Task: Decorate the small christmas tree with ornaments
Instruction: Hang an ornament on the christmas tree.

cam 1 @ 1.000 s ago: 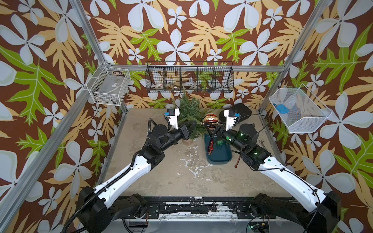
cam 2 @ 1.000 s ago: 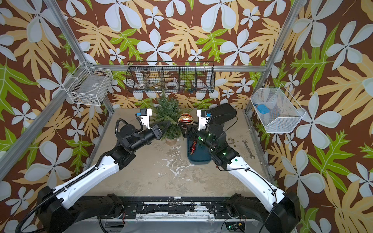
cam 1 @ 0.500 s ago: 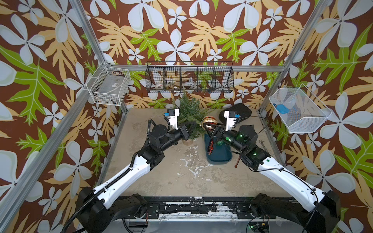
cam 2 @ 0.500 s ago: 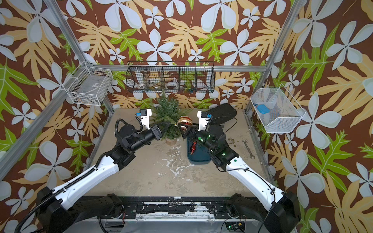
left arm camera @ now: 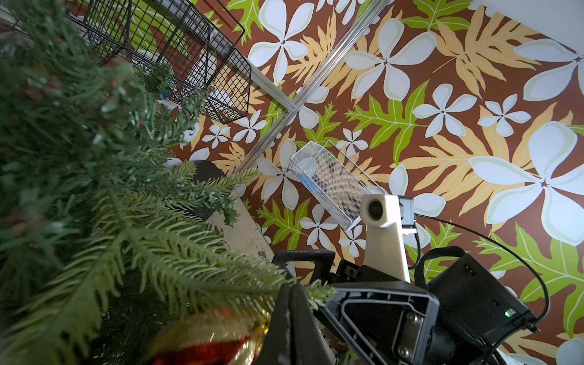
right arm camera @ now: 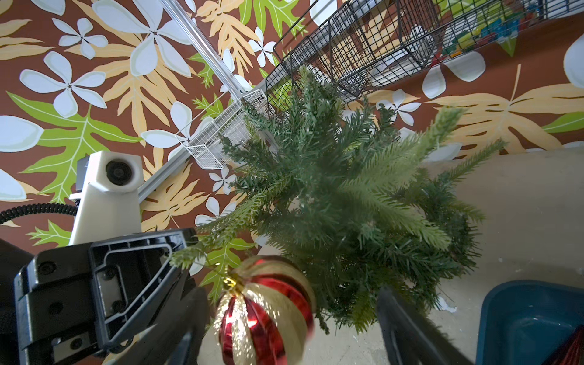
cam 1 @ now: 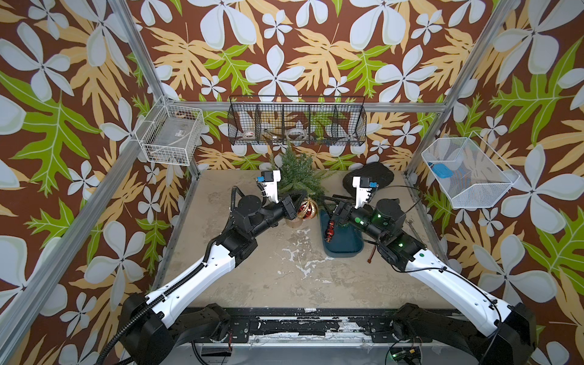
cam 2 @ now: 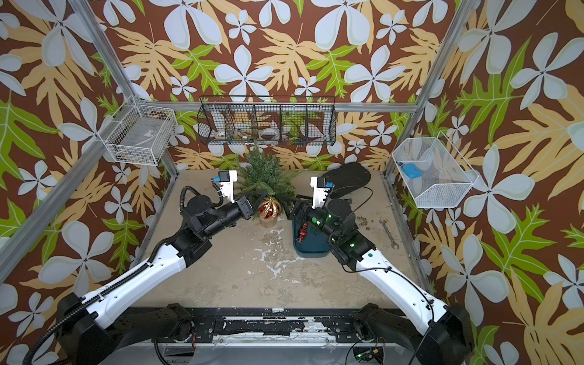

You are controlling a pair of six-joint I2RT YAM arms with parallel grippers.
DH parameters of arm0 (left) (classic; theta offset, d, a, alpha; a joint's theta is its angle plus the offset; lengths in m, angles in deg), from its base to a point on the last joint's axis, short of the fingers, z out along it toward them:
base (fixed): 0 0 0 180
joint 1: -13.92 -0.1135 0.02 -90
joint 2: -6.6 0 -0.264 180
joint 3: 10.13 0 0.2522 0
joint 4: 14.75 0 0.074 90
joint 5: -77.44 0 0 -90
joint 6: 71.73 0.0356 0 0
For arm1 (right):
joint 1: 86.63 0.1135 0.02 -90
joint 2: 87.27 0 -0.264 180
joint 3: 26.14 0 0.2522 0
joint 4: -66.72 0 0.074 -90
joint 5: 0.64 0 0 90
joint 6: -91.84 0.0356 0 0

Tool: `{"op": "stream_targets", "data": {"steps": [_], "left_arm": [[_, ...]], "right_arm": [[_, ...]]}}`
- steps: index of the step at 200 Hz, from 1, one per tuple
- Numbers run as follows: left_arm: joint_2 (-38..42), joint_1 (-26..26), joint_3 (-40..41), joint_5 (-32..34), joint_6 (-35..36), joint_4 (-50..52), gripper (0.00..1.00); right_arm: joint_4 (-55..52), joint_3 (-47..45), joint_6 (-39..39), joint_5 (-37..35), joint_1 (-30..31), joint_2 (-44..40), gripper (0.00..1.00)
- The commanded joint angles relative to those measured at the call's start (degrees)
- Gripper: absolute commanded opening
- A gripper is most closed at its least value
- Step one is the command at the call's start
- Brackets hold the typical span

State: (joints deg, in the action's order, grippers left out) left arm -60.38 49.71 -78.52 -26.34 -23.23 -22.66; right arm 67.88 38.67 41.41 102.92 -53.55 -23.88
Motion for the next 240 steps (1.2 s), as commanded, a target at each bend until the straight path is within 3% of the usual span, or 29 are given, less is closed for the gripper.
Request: {"op": "stream_targets", "data": {"steps": [1,33,43,61,110,143,200,240], "left_arm": [[0.7,-0.1,0.3,0.6,0.3,-0.6,0.0],[2.2,-0.1,0.7,1.2,0.2,0.4,0.0],[2.9,-0.2,0.9,1.7,0.2,0.8,0.1],[4.4,-0.2,1.5,2.4,0.5,1.4,0.19],[7.7,-0.1,3.2,3.8,1.5,3.2,0.32],[10.2,-0.1,4.3,5.2,2.1,4.6,0.5],[15.6,-0.1,6.1,7.3,4.5,11.2,0.68],[21.6,-0.1,10.5,8.8,4.8,15.8,0.73]], "right_arm": [[0.4,-0.2,-0.6,0.4,0.0,-0.6,0.85],[-3.5,-0.2,-2.6,-0.1,0.0,-2.0,0.83],[-5.3,-0.2,-3.4,-0.8,0.0,-2.7,0.83],[-8.4,-0.3,-5.0,-2.3,0.0,-4.6,0.83],[-12.5,-0.7,-6.8,-4.6,-0.1,-7.9,0.84],[-14.0,-1.3,-7.3,-6.6,-0.1,-9.7,0.84],[-21.9,0.5,-8.0,-12.4,-1.4,-11.7,0.83],[-29.5,-0.2,-7.0,-13.3,-7.8,-9.9,0.81]]}}
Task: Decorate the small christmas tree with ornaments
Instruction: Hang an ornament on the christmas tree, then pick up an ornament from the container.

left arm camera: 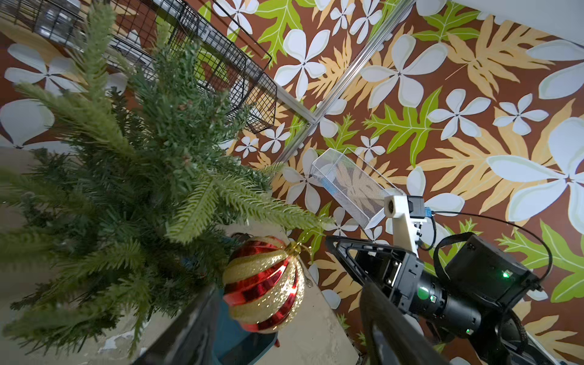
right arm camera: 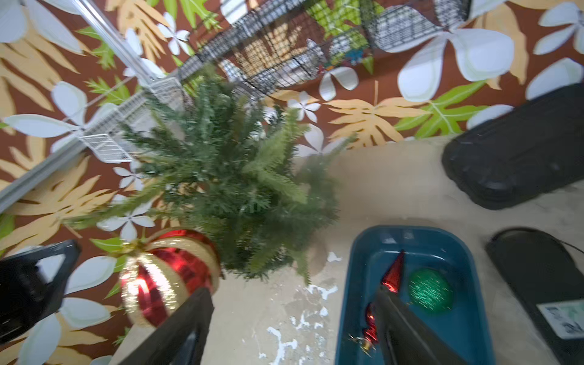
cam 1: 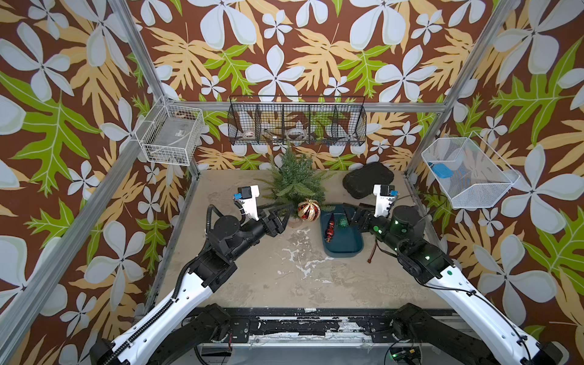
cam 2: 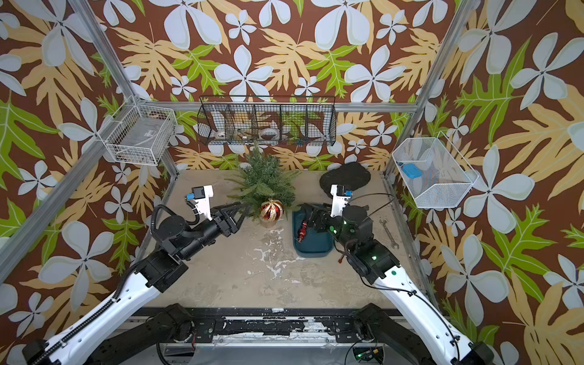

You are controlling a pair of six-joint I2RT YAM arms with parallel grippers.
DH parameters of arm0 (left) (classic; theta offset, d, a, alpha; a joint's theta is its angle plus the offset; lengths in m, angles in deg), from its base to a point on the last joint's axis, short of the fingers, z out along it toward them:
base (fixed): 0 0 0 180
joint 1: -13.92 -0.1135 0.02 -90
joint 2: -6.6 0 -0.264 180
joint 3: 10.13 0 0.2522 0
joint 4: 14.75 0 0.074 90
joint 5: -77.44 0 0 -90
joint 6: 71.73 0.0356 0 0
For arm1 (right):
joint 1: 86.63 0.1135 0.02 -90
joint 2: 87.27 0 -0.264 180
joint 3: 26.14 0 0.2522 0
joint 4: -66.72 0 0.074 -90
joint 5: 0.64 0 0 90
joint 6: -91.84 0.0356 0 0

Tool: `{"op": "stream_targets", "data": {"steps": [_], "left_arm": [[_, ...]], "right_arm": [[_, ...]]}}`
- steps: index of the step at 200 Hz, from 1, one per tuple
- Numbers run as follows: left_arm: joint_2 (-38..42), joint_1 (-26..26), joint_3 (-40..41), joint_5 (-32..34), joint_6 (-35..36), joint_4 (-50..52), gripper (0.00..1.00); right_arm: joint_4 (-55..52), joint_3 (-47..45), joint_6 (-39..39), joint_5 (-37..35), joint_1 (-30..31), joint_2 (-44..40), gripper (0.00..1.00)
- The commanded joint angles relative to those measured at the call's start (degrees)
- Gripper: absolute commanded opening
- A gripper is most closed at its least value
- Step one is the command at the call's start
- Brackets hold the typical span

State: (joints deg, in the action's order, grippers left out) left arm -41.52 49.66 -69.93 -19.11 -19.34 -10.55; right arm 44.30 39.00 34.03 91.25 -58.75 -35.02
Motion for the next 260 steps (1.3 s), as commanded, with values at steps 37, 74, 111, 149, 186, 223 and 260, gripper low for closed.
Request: {"op": "stream_targets", "data": {"steps": [37,74,111,149,186,223,260], "left_arm": [[9.2,-0.1,7.9,4.0,0.4,8.4,0.74],[14.9,-0.1,15.1,4.8,-3.3,10.1,0.74],[18.5,-0.1,20.7,4.3,-6.2,10.0,0.74],[19.1,-0.1,22.5,3.7,-6.7,10.7,0.75],[19.5,-0.1,24.6,3.1,-8.2,9.4,0.75],[20.8,-0.1,25.4,3.4,-8.9,9.7,0.74],[21.8,-0.1,25.8,3.8,-9.1,10.4,0.74]], "right_arm": [[-8.7,-1.7,0.4,-2.0,-4.4,6.1,0.81],[-8.6,-2.0,0.6,-4.4,-4.4,12.9,0.8],[-7.3,-0.6,0.1,-6.9,-4.7,21.2,0.8],[-6.1,2.1,-0.6,-8.0,-5.7,29.0,0.8],[-4.9,5.8,-2.1,-7.6,-6.1,36.4,0.82],[-4.8,9.0,-2.0,-8.0,-6.5,41.5,0.81],[-5.4,11.0,-1.9,-8.8,-6.8,45.1,0.81]]}}
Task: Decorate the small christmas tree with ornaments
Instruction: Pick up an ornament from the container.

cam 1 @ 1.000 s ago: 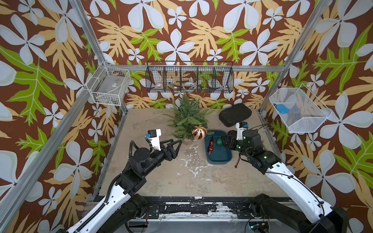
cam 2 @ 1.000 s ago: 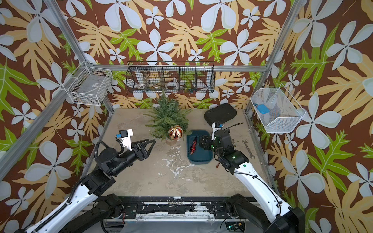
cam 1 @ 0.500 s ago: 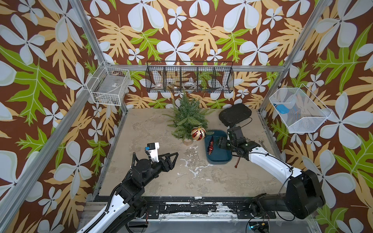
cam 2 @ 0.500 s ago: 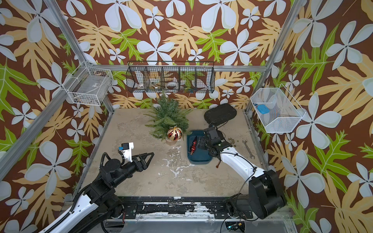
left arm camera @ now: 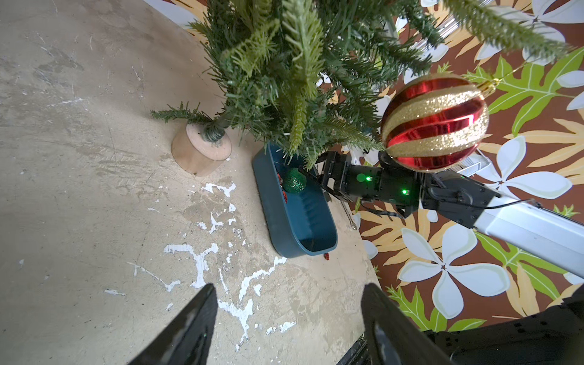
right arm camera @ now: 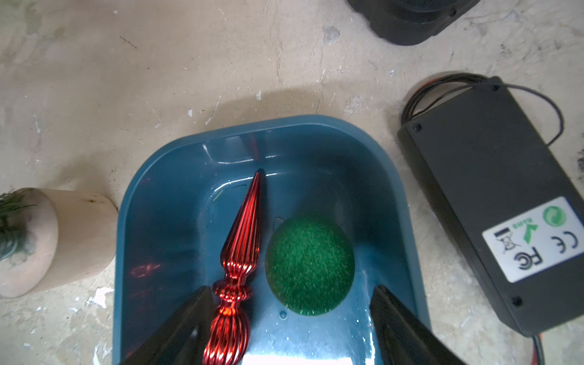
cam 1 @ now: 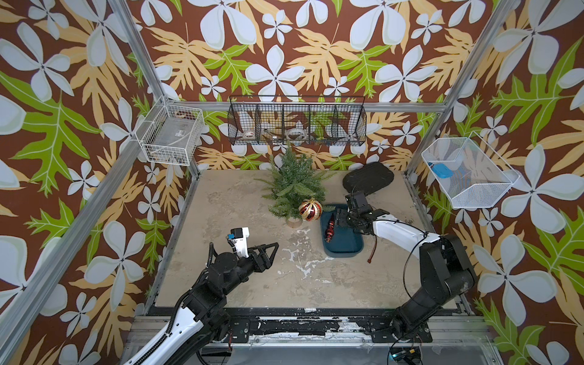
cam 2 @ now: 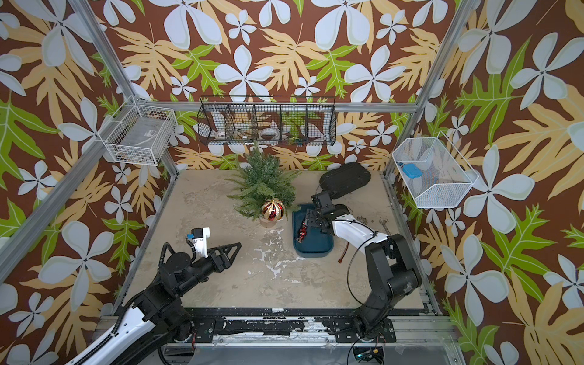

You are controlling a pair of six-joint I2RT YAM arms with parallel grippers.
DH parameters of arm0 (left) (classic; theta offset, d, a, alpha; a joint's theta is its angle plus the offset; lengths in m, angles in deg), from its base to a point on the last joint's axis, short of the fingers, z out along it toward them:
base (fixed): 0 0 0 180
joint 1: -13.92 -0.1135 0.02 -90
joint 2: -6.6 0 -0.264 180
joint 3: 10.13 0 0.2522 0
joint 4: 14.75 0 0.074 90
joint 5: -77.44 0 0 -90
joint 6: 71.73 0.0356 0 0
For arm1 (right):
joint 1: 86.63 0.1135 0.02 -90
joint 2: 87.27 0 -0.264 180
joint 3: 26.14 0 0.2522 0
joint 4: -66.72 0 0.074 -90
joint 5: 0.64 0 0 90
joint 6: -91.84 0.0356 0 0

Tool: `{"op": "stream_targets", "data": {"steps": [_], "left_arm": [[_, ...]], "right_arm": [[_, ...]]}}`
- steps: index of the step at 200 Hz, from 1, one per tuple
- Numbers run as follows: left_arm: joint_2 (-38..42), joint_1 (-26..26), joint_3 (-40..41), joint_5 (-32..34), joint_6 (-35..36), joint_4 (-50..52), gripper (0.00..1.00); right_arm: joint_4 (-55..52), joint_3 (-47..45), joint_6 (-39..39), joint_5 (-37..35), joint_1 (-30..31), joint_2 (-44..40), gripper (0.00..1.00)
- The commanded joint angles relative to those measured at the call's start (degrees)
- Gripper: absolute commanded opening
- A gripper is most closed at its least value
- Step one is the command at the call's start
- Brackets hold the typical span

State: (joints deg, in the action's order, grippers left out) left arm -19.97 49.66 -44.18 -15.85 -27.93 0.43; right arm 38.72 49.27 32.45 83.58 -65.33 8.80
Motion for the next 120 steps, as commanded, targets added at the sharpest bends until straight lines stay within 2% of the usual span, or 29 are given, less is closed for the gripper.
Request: {"op": "stream_targets", "data": {"steps": [1,120], "left_arm": [[0.3,-0.1,0.1,0.6,-0.6,-0.5,0.74],[0.2,-0.1,0.7,1.1,-1.3,-0.5,0.74]], "right_arm": [[0.2,0.7,-0.3,-1.1,-0.2,1.3,0.81],[1.3,1.6,-0.4,-0.3,-0.4,6.8,0.74]]}}
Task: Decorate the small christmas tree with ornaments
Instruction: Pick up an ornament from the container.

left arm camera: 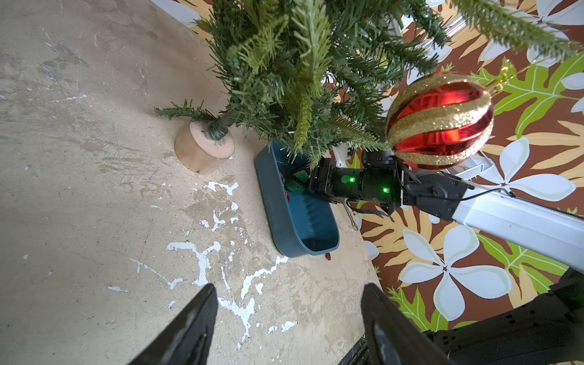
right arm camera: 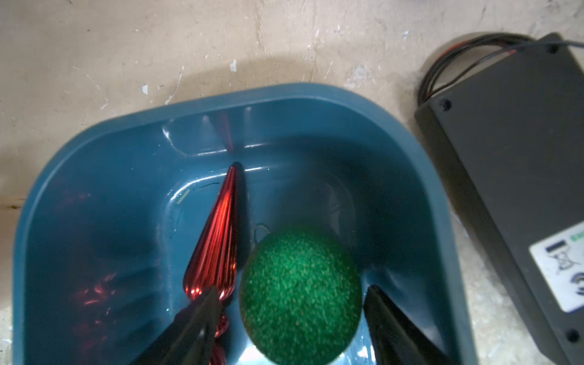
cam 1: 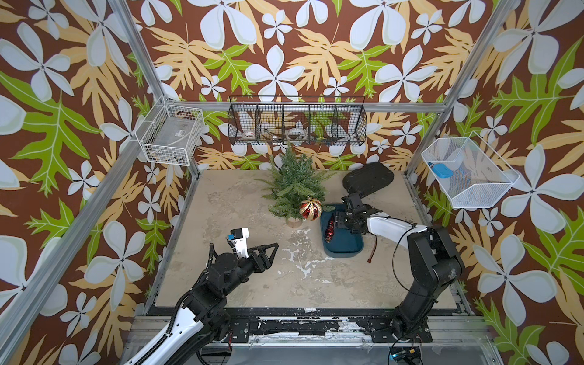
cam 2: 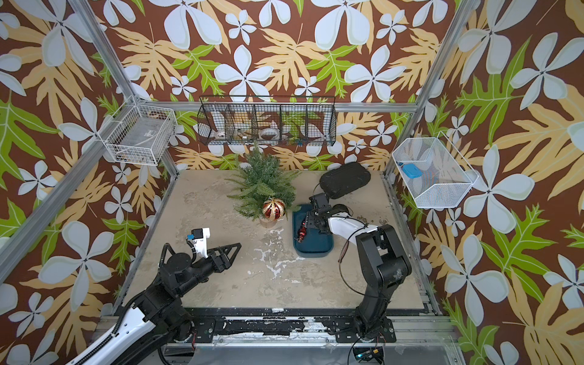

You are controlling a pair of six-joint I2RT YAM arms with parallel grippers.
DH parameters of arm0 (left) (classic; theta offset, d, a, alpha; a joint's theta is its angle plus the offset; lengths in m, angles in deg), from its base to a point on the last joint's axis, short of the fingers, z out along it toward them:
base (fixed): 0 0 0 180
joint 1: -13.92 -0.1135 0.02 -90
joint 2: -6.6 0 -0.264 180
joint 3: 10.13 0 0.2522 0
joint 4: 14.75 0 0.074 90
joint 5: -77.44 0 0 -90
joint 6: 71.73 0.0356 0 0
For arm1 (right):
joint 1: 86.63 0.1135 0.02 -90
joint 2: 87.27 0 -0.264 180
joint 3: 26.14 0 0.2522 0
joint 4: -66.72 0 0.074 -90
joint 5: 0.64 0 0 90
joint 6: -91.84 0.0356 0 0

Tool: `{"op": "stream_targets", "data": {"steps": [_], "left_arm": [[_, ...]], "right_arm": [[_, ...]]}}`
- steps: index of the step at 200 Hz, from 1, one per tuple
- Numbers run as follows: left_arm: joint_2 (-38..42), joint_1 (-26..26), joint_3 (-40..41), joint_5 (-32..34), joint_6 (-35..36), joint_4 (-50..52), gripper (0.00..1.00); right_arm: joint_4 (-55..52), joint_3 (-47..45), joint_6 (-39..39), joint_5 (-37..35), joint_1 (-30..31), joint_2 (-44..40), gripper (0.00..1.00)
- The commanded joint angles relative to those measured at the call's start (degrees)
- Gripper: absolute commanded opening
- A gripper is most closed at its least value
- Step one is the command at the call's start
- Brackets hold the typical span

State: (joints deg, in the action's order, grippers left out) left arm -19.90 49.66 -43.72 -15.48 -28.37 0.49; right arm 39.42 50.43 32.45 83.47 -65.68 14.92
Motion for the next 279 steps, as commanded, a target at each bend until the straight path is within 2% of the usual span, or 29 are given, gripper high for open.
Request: {"op": "stream_targets", "data": {"steps": [1,51,116,156,204,279], "left_arm": [[0.1,-0.1,0.2,0.7,-0.8,-0.6,0.74],[0.2,-0.1,0.4,0.8,-1.1,-0.7,0.73],[0.3,-0.1,0.6,0.8,-1.4,-0.6,0.73],[0.3,-0.1,0.6,0.8,-1.5,-0.9,0.73],[0.0,-0.1,0.0,0.6,-1.4,-1.5,0.73],[-4.5,-0.1,-7.1,-2.2,0.8,-5.0,0.73]], "right_arm": [[0.7,0.5,-0.4,-0.2,-0.1,0.7,0.74],[1.0,1.4,-0.3,-0.3,-0.5,2.0,0.76],[1.1,2.1,-0.4,0.4,-0.8,3.2,0.63],[1.5,0.9,-0.3,1.0,-0.8,0.5,0.61],[1.5,-1.2,-0.2,2.8,-0.8,-8.0,0.6],[-3.3,-2.2,-0.7,9.2,-0.8,-31.3,0.6]]}}
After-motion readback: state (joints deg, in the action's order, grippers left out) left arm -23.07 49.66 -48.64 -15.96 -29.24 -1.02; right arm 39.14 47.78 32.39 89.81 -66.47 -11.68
